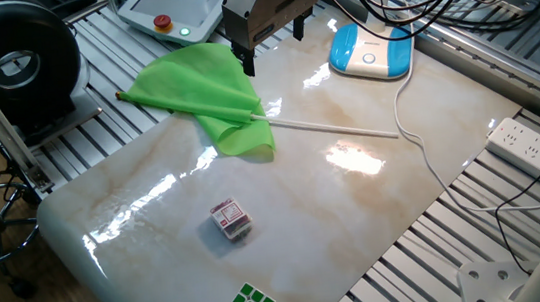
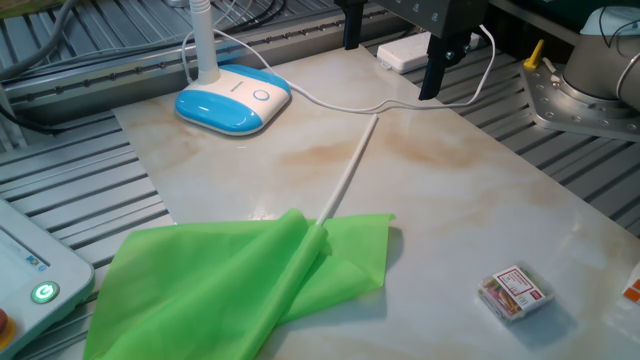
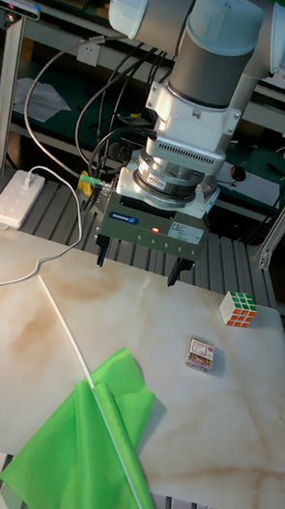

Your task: Wave the flag

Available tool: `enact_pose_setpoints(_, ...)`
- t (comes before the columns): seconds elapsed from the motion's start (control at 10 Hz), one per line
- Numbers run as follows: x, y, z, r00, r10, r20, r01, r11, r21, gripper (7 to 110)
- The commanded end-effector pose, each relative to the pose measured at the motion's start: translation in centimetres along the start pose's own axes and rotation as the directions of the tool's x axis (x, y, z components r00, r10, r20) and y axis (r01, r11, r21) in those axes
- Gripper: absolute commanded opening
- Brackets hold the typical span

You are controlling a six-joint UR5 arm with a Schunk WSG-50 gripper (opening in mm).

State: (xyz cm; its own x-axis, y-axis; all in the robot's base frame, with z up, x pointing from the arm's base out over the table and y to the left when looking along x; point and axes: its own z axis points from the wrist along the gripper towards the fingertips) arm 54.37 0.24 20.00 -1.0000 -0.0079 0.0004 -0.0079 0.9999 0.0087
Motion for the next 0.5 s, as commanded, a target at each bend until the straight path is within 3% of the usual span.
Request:
enact_pose_setpoints(0.0, -2.0, 3.18, -0.24, 0.995, -0.047, 0.086, 0.056, 0.992, -0.114, 109)
enact_pose_setpoints(0.1, -2.01, 3.18, -0.23, 0.995, -0.047, 0.086, 0.056, 0.992, -0.114, 7)
enact_pose_setpoints(0.4, -2.02, 3.19, -0.23, 0.995, -0.047, 0.086, 0.056, 0.992, -0.114, 7)
